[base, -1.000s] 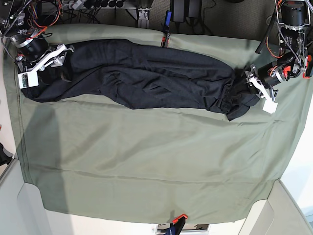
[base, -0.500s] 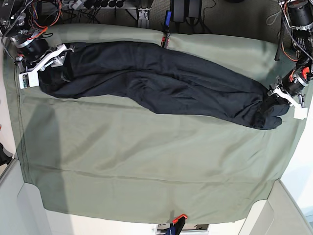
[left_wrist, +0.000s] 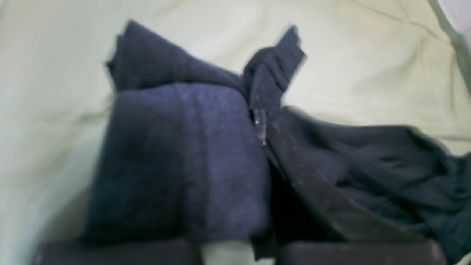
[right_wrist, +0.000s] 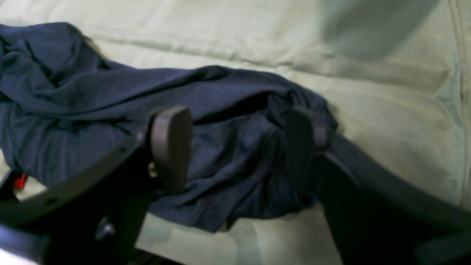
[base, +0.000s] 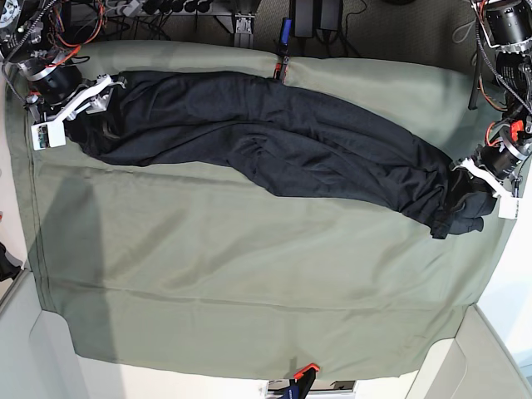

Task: Fold the T-shirt properly
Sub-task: 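Grasp the strip end with the left gripper and fold it toward the right gripper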

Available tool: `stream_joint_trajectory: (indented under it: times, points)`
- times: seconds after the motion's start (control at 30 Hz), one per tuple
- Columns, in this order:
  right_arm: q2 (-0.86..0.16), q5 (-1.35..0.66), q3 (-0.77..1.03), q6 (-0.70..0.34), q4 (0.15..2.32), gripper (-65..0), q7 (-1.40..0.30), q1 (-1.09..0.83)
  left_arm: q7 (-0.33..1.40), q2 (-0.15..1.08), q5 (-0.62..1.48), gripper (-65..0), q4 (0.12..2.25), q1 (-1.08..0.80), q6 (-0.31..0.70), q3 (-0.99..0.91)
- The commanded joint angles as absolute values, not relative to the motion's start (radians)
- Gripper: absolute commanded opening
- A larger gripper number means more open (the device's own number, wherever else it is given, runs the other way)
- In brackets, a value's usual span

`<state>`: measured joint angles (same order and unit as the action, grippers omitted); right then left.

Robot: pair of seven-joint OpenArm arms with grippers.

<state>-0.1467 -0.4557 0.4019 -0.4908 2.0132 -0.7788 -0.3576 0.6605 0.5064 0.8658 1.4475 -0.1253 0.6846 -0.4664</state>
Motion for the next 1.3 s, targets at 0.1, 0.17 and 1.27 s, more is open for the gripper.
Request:
stream_joint_trajectory:
  times: [0.1, 0.17, 1.27]
  points:
    - [-0.155, -0.471, 0.406, -0.497, 2.032, -25.1, -0.751, -0.355, 0.639, 0.501, 0.849, -65.0, 1.723, -0.224, 0.698, -0.360]
    - [-0.155, -0.471, 0.406, -0.497, 2.032, -25.1, -0.751, -0.355, 0.639, 0.488, 0.796, -65.0, 1.840, -0.265, 0.698, -0.282]
    - [-0.226, -0.453, 0.539, -0.442, 1.889, -20.2, -0.758, -0.303, 0.757, 0.347, 0.901, -25.8, 1.827, -0.183, 0.698, 0.173]
